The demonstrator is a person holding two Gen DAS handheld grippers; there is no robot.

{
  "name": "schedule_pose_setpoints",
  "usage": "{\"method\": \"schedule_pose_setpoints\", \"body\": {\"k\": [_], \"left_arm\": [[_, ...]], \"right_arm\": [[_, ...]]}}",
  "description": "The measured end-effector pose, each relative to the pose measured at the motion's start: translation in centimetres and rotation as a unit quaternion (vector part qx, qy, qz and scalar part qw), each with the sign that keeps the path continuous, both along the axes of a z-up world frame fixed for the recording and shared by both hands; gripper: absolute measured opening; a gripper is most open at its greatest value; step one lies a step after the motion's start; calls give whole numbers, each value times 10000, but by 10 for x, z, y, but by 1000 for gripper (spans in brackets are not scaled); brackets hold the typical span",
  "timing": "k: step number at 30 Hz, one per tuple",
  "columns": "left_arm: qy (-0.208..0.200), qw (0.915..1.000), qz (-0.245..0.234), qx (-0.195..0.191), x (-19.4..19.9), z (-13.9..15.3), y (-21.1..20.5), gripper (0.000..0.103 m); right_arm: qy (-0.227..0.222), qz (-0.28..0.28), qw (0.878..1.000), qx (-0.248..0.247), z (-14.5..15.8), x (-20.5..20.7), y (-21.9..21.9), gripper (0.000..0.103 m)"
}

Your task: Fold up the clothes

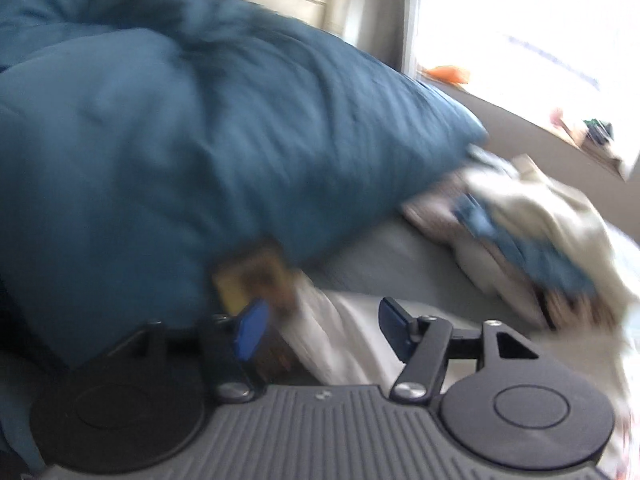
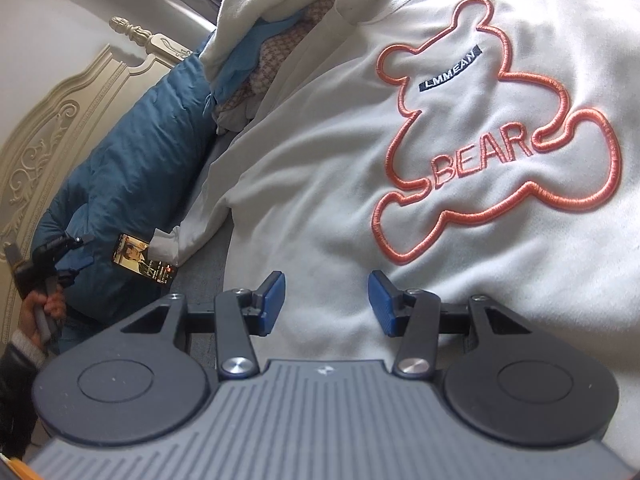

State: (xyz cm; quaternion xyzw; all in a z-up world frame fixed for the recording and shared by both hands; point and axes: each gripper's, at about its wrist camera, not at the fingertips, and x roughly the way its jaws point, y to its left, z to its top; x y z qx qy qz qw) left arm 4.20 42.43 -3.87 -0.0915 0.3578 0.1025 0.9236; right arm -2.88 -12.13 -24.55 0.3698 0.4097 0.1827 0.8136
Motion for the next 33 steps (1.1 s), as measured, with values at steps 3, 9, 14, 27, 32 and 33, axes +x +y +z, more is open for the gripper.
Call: {"method": "schedule_pose_setpoints", "body": {"k": [3,9,14,27,32,33], "left_arm": [[235,9978,-594,153,-11,-29,-42,66],[209,9696,-1990,1412,-15,-83,-136,66],[406,8993,-3049,3110,2,-134,-190,72],[331,9008,-3379,2708,27,-167,-166,70],[433,9278,-3217,1841,38,-162,-144,70],[376,9306,-3179,1777,40,-161,-141,69]], "right_arm": [[-8,19,10000,-43,2,0,1,46],[-218,275,9987,-374,30,7,12,47],[-804,864,9885,-940,78,45,45,47],[-1545,2845,9080,-2661,111,255,198,46],[-2136,4175,7874,-4002,89,286,245,47],[-2144,4301,7764,-4078,85,292,249,47]]}}
